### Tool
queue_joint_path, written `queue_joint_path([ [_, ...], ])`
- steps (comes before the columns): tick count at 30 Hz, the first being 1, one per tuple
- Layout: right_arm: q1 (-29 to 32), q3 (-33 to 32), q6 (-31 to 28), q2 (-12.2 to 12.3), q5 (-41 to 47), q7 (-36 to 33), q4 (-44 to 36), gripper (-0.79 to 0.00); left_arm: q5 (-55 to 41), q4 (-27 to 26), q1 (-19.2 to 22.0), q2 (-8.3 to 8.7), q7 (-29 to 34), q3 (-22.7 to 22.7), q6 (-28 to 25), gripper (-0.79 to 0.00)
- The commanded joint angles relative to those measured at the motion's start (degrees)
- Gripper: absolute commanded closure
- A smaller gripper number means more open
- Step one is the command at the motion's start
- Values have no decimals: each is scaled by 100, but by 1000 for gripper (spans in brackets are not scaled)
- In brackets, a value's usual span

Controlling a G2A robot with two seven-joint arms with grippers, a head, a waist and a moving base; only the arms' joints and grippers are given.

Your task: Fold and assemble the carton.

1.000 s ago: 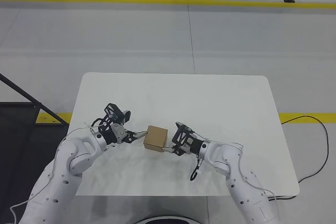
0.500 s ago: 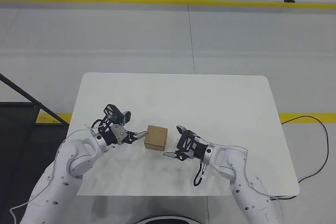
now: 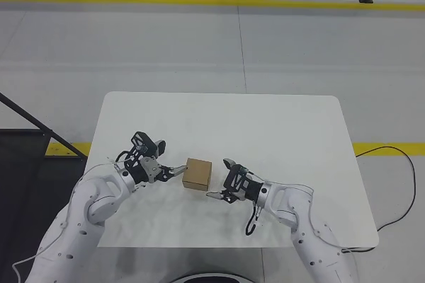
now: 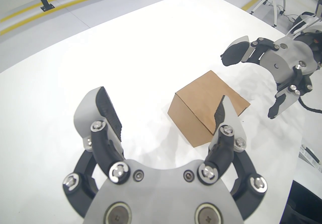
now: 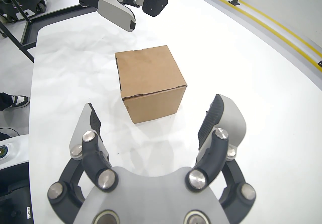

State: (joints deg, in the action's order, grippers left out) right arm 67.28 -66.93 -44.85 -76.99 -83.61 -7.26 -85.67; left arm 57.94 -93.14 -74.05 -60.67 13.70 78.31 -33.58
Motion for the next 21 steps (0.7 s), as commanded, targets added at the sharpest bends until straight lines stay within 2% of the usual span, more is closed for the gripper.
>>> queue_joint_path([
  [1,-21,28,42,8,-35,41,34,-785,40,-84,-82,0,-61,22,122,-785],
  [8,-401,177,-161,27,-243,609,657,-785,-87,-162,-344,6,-424,252,431,-785],
  [11,-636,360,-444,21,-357,899,976,-785,-187,-212,-438,14,-493,320,338,-785],
  [21,-1161,918,-344,-82,-491,1387,1698,-785,-173,-242,-464,16,-492,329,328,-785],
])
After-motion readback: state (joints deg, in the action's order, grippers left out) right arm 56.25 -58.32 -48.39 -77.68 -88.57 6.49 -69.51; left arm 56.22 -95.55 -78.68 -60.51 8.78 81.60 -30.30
